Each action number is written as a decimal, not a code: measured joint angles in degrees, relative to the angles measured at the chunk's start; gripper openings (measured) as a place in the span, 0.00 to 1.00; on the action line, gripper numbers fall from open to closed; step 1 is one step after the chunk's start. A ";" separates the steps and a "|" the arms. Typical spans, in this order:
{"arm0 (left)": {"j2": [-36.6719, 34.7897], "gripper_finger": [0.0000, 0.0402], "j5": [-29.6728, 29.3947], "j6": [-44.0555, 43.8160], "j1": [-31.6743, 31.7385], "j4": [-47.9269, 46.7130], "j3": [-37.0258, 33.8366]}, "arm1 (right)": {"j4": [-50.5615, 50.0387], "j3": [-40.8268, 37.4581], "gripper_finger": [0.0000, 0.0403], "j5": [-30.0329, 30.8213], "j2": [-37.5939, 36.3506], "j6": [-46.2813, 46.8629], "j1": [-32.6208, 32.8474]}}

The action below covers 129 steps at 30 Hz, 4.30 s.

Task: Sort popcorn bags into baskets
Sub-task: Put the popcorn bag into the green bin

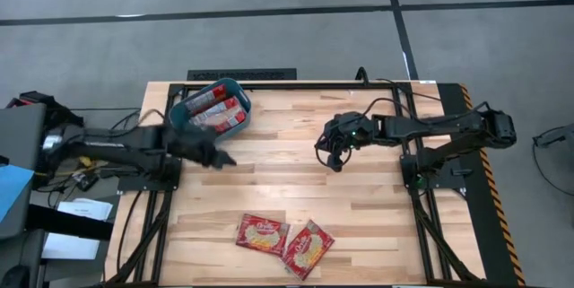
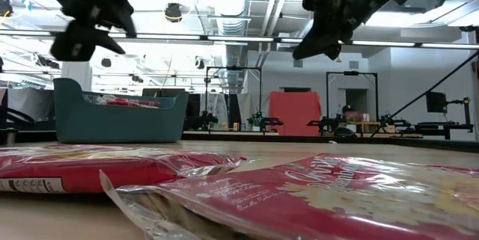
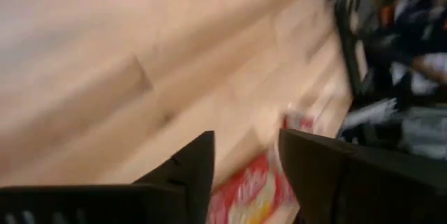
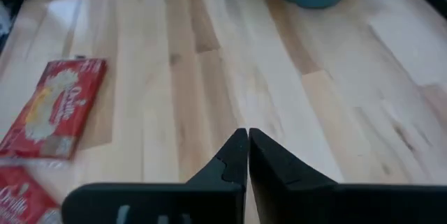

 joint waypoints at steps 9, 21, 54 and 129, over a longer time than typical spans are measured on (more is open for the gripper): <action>17.07 0.19 -20.27 -15.01 -28.50 8.84 0.00 | -0.42 0.00 0.06 0.07 0.00 1.47 5.79; 36.56 0.58 -21.18 -34.06 -39.69 20.34 0.02 | -3.94 -0.09 0.11 4.24 1.94 8.07 12.36; 57.22 0.53 -21.03 -43.87 -38.79 44.60 1.22 | 25.20 -0.04 0.09 -3.54 29.14 14.86 24.17; 0.02 0.00 -41.98 1.35 14.18 16.42 0.39 | 6.93 0.02 0.06 16.15 6.62 10.48 21.42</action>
